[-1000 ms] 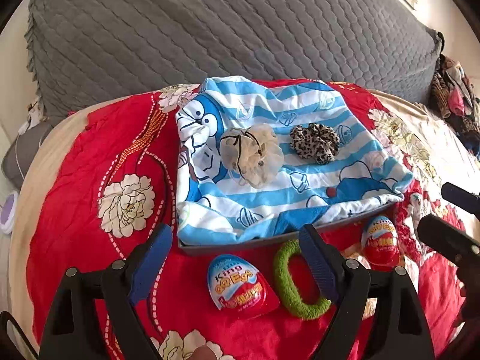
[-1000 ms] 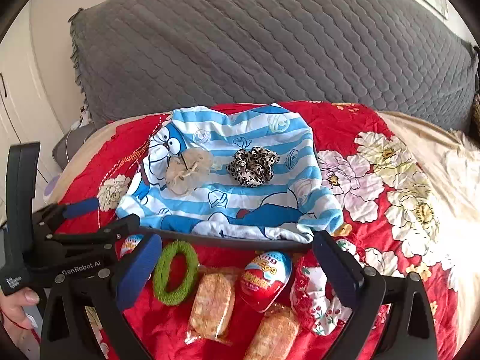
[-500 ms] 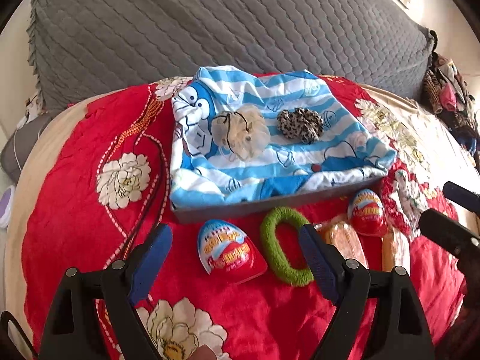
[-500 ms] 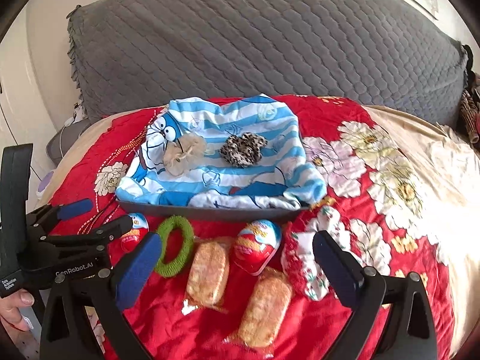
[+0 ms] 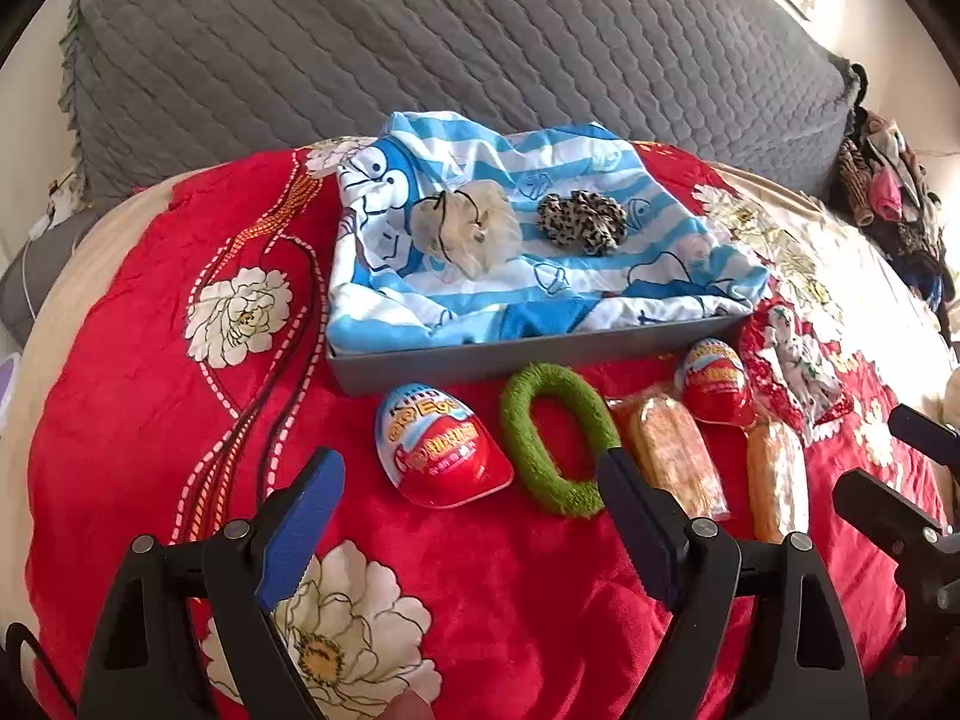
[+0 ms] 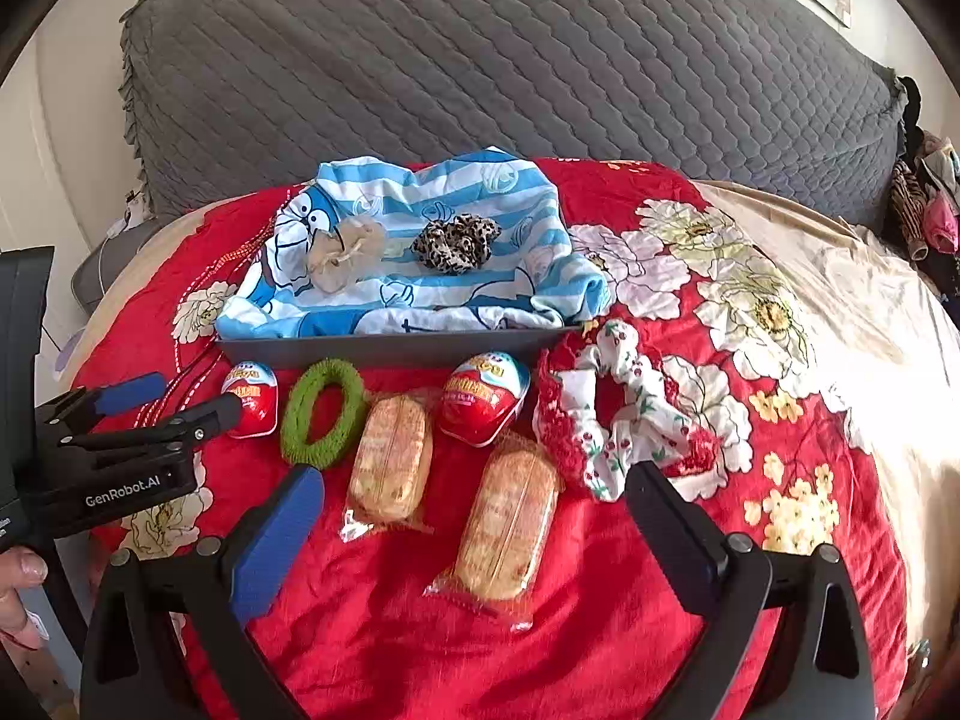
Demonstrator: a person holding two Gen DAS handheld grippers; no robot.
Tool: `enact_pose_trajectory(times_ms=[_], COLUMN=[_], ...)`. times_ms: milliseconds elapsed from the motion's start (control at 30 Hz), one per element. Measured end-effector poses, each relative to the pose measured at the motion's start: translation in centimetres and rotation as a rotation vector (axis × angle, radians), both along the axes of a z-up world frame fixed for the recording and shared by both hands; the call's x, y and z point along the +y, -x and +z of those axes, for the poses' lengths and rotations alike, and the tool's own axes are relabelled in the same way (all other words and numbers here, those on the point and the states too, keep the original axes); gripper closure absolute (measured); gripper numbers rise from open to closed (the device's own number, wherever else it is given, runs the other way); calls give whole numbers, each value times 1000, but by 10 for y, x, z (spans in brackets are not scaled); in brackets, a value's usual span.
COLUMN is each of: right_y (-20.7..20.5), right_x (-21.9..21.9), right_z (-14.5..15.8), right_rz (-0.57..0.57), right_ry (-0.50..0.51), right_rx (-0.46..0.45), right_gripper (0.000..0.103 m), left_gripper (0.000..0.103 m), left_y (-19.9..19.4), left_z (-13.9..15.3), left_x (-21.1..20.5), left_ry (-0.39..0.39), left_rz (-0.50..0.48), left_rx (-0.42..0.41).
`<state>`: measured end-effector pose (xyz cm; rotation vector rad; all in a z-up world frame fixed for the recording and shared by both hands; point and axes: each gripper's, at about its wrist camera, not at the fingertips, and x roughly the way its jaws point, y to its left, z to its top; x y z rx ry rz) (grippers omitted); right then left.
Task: Organize objects
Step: 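Withdraw both open tools from the tray toward the remaining items, then grasp the green fuzzy ring with the left tool while the right tool grasps the bread package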
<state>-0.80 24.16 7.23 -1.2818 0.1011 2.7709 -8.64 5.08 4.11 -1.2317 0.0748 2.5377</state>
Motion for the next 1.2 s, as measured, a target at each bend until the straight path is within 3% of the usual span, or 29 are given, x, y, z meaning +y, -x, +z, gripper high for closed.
enact_pose_trajectory(times_ms=[533, 867, 1200], right_y=[-20, -19, -16], right_x=[16, 16, 17], right_z=[-17, -28, -38], right_rz=[-100, -107, -124], right_ry=[37, 28, 24], right_rx=[-45, -81, -117], right_gripper=[2, 2, 2], left_gripper=[16, 16, 16], left_y=[-13, -18, -16], left_z=[-13, -18, -30], left_x=[13, 35, 34], left_ry=[2, 19, 16], left_rz=[-40, -93, -84], left_rx=[-10, -7, -27])
